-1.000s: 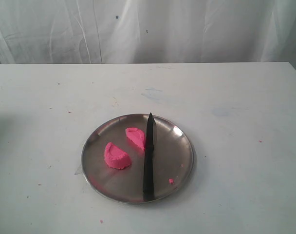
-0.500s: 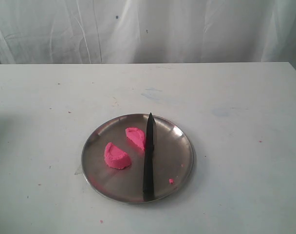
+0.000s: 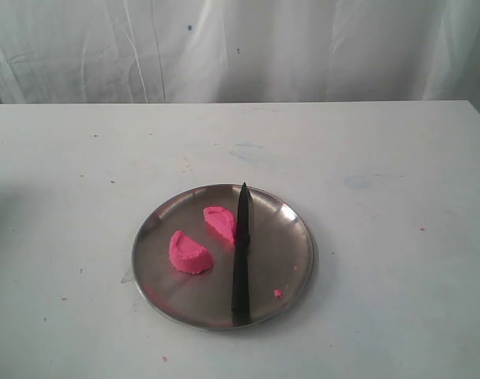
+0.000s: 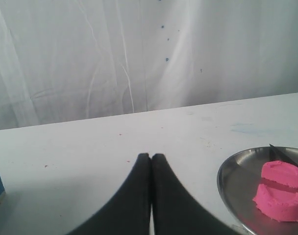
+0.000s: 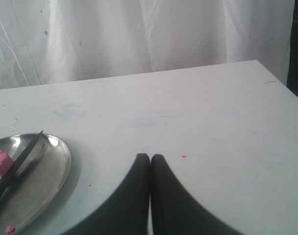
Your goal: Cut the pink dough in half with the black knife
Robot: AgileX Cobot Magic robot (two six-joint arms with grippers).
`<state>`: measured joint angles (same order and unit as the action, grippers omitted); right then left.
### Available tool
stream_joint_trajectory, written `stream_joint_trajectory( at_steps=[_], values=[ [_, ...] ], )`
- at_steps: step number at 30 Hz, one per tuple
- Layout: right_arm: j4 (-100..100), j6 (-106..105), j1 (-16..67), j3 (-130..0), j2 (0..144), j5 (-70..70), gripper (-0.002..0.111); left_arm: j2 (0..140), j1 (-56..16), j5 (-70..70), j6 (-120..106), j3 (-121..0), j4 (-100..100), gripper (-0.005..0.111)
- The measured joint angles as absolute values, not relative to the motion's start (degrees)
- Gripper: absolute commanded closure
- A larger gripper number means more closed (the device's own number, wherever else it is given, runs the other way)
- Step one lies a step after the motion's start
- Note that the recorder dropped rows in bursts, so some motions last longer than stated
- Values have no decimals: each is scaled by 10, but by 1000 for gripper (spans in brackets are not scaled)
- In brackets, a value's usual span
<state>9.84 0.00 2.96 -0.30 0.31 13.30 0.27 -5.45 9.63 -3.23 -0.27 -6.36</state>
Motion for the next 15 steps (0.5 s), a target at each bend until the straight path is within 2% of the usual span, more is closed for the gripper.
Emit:
stream_joint_trajectory(
  at_steps=[15],
  values=[
    [98, 0, 30, -3, 3, 133, 108, 3, -54, 41, -32, -2, -65, 107]
  ],
)
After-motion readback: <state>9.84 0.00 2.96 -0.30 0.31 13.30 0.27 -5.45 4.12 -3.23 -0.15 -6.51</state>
